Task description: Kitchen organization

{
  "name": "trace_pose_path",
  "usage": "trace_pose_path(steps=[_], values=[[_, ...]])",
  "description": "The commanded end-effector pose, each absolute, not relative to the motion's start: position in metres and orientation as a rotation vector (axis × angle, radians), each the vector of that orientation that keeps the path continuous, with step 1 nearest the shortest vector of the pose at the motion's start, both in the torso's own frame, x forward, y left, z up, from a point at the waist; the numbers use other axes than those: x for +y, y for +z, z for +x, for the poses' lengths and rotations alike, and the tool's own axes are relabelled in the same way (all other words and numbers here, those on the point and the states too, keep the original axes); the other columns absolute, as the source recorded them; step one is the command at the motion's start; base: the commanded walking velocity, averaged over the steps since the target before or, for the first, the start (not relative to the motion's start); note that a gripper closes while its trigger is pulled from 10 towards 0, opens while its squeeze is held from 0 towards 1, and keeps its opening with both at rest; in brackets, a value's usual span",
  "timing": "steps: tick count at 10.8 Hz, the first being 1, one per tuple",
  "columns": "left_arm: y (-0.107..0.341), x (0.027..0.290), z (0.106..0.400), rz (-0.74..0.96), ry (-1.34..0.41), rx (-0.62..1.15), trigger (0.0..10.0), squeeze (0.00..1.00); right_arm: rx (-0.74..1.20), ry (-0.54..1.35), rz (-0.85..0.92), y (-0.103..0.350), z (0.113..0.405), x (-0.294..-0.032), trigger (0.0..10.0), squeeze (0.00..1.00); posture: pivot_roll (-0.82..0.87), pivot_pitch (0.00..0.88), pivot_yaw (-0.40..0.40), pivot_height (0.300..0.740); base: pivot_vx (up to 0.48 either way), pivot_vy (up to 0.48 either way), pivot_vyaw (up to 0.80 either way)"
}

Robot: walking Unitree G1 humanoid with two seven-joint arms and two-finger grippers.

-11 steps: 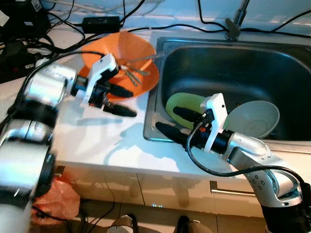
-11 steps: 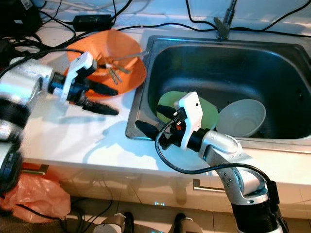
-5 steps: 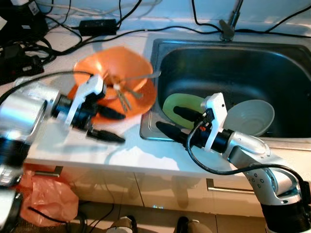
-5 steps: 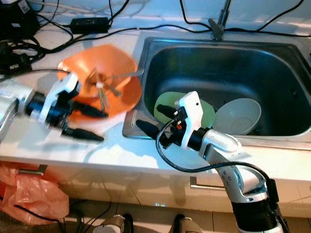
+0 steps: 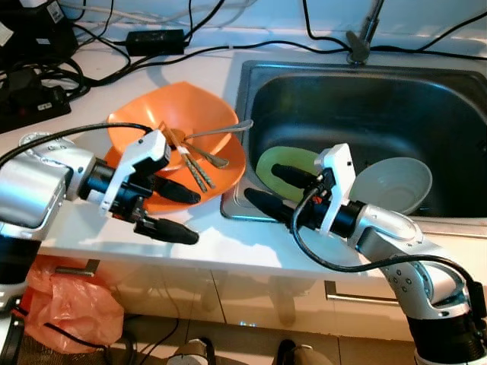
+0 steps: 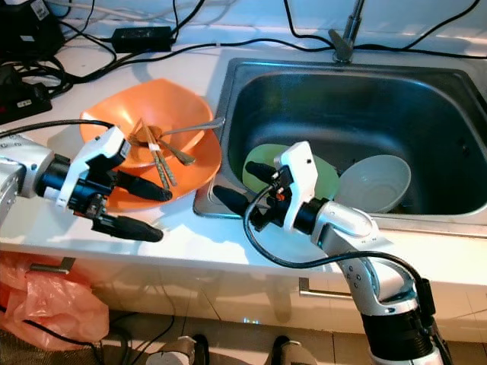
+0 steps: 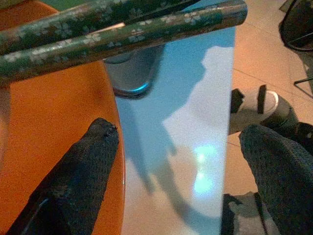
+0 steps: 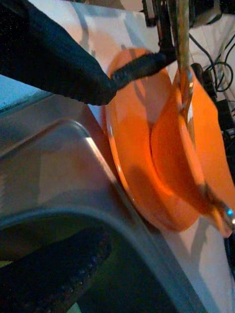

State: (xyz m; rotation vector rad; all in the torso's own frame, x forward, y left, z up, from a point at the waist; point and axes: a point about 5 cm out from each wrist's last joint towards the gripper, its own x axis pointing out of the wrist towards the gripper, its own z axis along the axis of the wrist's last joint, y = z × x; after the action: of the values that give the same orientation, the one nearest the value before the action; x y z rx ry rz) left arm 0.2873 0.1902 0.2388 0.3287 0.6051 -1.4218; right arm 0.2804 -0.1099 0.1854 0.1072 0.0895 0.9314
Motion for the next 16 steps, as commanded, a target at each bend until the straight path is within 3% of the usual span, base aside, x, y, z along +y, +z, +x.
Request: trace_pose_path(steps=[1,8,12,16], values=[[0.224,0.184,0.284,0.294,-1.436,0.669,10.0,0.0,0.062,0.935,0.103,0.19,0.282,-0.109,10.0,0.0,0.1,0.142,0.026,0.74,0.0,0.0,0.0],[0.248,0.185,0.322,0.252,-1.219,0.425,10.0,0.0,0.042,0.909,0.097,0.19,0.29,-0.111,10.0,0.0,0.1,0.105,0.018,0.74,0.0,0.0,0.0],[0.267,0.181,0.3,0.196,-1.228,0.303,10.0,0.0,0.037,0.92,0.1,0.19,0.296,-0.11,10.0,0.0,0.12,0.093,0.0,0.74,0.0,0.0,0.0],[0.257,0.172,0.277,0.078,-1.201,0.287,10.0,0.0,0.027,0.925,0.102,0.193,0.305,-0.111,10.0,0.0,0.15,0.082,-0.024,0.74,0.0,0.0,0.0]])
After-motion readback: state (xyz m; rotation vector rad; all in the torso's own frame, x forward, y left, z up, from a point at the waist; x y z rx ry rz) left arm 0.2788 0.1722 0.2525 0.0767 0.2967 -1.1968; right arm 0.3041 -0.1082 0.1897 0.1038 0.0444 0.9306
